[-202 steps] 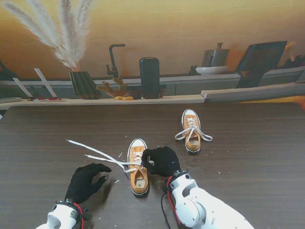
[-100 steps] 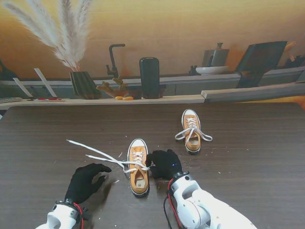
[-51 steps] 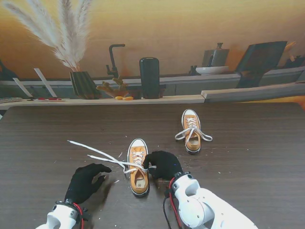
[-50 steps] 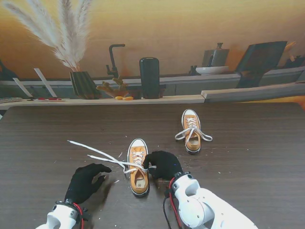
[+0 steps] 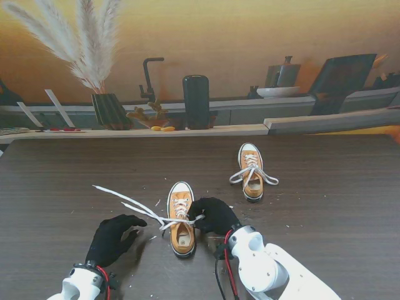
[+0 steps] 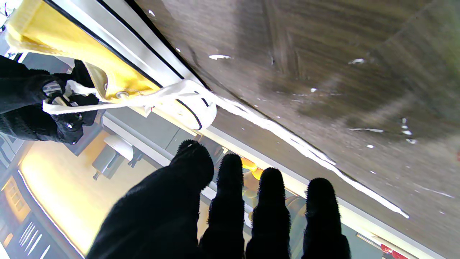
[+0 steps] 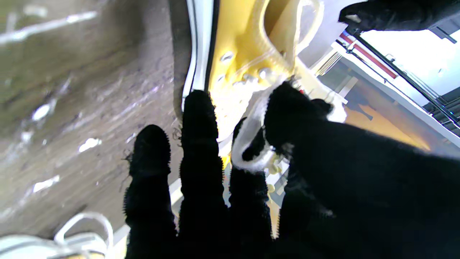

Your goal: Tie the shoelaces into a bow on the shoes

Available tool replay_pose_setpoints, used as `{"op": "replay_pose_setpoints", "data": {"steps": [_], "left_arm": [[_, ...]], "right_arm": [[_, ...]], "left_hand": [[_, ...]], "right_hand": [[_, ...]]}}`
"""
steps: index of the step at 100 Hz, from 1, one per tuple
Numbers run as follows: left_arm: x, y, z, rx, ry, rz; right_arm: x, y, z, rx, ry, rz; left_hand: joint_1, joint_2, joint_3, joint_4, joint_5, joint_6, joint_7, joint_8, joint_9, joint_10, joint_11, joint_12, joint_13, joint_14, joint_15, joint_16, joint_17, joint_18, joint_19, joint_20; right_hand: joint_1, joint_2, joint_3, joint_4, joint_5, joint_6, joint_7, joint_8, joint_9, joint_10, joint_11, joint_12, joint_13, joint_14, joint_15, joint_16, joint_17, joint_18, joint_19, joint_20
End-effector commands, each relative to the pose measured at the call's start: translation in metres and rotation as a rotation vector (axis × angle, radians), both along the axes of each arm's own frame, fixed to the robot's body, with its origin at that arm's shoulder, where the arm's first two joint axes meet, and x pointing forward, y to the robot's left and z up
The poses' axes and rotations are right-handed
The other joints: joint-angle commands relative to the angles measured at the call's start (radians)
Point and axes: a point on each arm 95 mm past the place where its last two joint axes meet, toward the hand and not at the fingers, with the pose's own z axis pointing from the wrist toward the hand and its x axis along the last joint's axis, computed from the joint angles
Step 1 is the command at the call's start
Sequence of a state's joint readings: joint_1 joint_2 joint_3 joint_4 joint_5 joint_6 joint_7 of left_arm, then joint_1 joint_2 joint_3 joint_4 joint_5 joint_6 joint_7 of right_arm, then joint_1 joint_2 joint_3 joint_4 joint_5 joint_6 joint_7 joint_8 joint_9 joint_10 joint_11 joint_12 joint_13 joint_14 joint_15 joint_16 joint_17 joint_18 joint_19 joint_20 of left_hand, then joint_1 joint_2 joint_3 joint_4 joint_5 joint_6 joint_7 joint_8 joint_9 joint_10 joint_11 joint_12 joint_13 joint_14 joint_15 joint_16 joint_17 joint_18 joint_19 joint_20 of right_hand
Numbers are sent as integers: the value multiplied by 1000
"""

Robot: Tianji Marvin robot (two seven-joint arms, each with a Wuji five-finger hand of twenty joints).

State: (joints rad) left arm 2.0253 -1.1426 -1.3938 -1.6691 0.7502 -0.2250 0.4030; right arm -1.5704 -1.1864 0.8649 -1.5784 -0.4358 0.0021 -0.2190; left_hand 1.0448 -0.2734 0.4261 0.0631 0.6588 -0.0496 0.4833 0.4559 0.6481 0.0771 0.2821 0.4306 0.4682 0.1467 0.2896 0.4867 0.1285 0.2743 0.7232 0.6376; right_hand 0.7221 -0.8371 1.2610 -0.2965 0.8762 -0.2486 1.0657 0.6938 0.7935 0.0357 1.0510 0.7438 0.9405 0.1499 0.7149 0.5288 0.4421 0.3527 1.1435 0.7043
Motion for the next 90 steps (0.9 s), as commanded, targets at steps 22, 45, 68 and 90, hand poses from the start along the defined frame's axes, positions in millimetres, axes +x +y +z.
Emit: {"op": "replay_pose_setpoints", "data": {"steps": [22, 45, 68, 90], "left_arm": [[0, -4, 1, -1, 11, -13], [0, -4, 0, -4, 11, -12], [0, -4, 1, -6, 9, -12], [-1, -4, 1, -8, 6, -8]], "right_arm": [[-2, -10, 3, 39, -13, -68], [-2, -13, 4, 44, -62, -135], [0, -13, 3, -23, -196, -183], [1, -8, 4, -50, -251, -185]], "left_hand": [[40, 27, -7, -21, 29, -35, 10, -7, 8, -25, 7, 25, 22, -12, 10, 29, -7, -28, 17, -5], [40, 27, -7, -22, 30, -34, 11, -7, 9, -25, 7, 24, 22, -13, 10, 29, -7, -26, 17, -5], [39, 27, -7, -22, 31, -34, 12, -7, 9, -25, 7, 23, 21, -12, 10, 29, -8, -27, 17, -5], [39, 26, -7, -23, 31, -33, 12, -7, 10, -25, 7, 22, 21, -11, 10, 29, -7, -27, 17, -5]], "right_hand": [[-98, -181, -24, -47, -3, -10, 81, -12, -18, -21, 3, -14, -7, -4, -50, -32, -11, -3, -24, -26], [-213, -202, -60, -88, 38, 11, 153, 120, 20, -17, 15, -6, 23, 13, -62, -35, 4, 19, -16, -41], [-233, -231, 2, -54, 177, 21, 211, 238, 105, -18, 17, -3, 95, 17, -58, -36, 67, 44, 14, -59], [-182, -314, 96, -23, 171, 45, 243, 281, 130, -23, 24, -5, 126, 3, -54, -30, 98, 42, 31, -71]]}}
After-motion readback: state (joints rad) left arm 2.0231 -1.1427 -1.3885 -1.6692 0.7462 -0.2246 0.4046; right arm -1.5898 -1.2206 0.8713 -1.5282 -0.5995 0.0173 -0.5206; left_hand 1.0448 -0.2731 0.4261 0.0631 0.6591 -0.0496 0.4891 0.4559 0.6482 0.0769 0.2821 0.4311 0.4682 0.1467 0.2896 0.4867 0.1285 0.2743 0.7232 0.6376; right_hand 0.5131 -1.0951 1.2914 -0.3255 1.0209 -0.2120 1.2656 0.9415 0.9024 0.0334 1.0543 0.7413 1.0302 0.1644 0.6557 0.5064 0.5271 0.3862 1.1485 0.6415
